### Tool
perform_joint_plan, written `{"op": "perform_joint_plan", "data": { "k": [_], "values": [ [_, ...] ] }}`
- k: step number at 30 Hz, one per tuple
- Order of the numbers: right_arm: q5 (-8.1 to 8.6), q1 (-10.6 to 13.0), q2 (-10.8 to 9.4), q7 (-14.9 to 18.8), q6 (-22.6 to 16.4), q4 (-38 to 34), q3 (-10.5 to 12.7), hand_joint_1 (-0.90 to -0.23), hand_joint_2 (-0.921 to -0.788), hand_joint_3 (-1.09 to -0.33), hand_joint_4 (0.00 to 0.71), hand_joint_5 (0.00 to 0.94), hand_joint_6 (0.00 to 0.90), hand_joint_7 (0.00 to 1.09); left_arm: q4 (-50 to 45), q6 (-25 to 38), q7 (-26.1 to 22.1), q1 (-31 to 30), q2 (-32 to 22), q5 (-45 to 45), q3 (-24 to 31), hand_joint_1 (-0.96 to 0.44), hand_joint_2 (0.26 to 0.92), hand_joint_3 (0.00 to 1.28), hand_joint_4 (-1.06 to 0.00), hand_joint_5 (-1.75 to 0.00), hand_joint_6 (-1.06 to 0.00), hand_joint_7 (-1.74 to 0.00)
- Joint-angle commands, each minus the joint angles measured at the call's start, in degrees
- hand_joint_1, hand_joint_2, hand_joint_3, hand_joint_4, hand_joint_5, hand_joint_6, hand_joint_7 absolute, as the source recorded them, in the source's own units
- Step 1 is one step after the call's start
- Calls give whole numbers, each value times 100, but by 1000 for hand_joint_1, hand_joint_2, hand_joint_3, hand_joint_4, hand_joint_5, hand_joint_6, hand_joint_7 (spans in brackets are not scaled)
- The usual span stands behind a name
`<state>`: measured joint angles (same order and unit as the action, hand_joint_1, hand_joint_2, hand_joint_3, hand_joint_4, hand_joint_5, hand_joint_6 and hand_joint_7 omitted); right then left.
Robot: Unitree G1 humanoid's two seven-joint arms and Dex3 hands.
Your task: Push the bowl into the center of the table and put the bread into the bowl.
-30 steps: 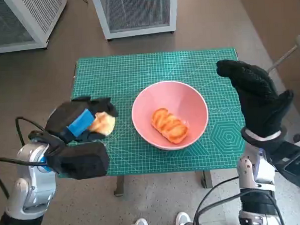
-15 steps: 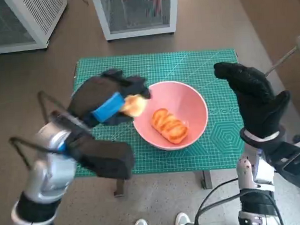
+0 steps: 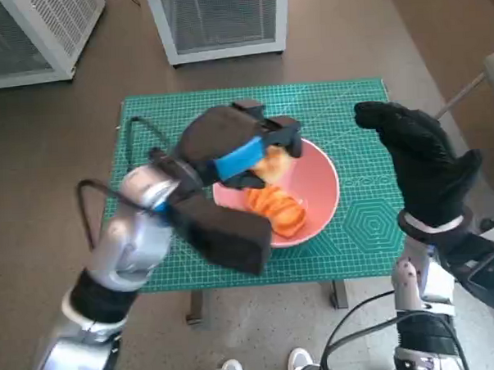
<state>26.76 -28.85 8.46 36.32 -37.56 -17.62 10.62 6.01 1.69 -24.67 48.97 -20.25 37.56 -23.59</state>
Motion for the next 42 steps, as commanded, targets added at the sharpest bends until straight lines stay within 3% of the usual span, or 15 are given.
{"op": "perform_joint_plan", "data": {
  "k": [1, 7, 11, 12, 15, 18, 21, 32, 42],
  "values": [
    [-50, 162, 29, 1, 16, -26, 27, -399, -921, -498, 456, 1, 84, 619, 636, -136, 225, 321, 213, 205, -218, 1, 920, 61, -723, -1162, -607, -1160],
    [-107, 194, 21, -50, 2, 5, 28, -402, -921, -502, 456, 1, 82, 619, 1336, -309, 554, 403, 413, 279, -339, 1, 920, 92, -671, -1270, -599, -1116],
    [-129, 219, 19, -81, 3, 43, 21, -405, -921, -502, 456, 1, 80, 619, 1596, -185, 557, 332, 549, 221, -331, 1, 920, 177, -601, -1359, -482, -1214],
    [-129, 223, 20, -85, 5, 50, 21, -404, -921, -502, 456, 0, 79, 619, 1620, -141, 538, 301, 571, 208, -322, -14, 907, 182, -540, -1248, -433, -1141],
    [-131, 222, 24, -98, 10, 55, 23, -399, -921, -505, 456, 0, 76, 619, 1550, 139, 343, 165, 589, 223, -325, -117, 894, 119, -372, -521, -295, -691],
    [-143, 213, 23, -115, 8, 47, 23, -396, -921, -508, 455, 0, 74, 619, 1422, 301, 191, 83, 535, 314, -391, -228, 898, 61, -263, -181, -206, -485],
    [-156, 206, 15, -137, 8, 42, 16, -394, -921, -511, 455, 0, 73, 620, 1286, 321, 142, 13, 448, 402, -441, -326, 902, 29, -207, -59, -181, -375],
    [-219, 169, -33, -220, 22, 37, -19, -400, -921, -510, 455, 0, 73, 621, 712, 215, 119, -360, 194, 186, -237, -468, 914, 11, -154, -1, -164, -291],
    [-263, 141, -64, -295, 84, 133, -73, -401, -921, -507, 458, 1, 75, 622, 73, -45, 124, -816, -12, -639, 483, -521, 921, 18, -141, 0, -158, -273]
  ]
}}
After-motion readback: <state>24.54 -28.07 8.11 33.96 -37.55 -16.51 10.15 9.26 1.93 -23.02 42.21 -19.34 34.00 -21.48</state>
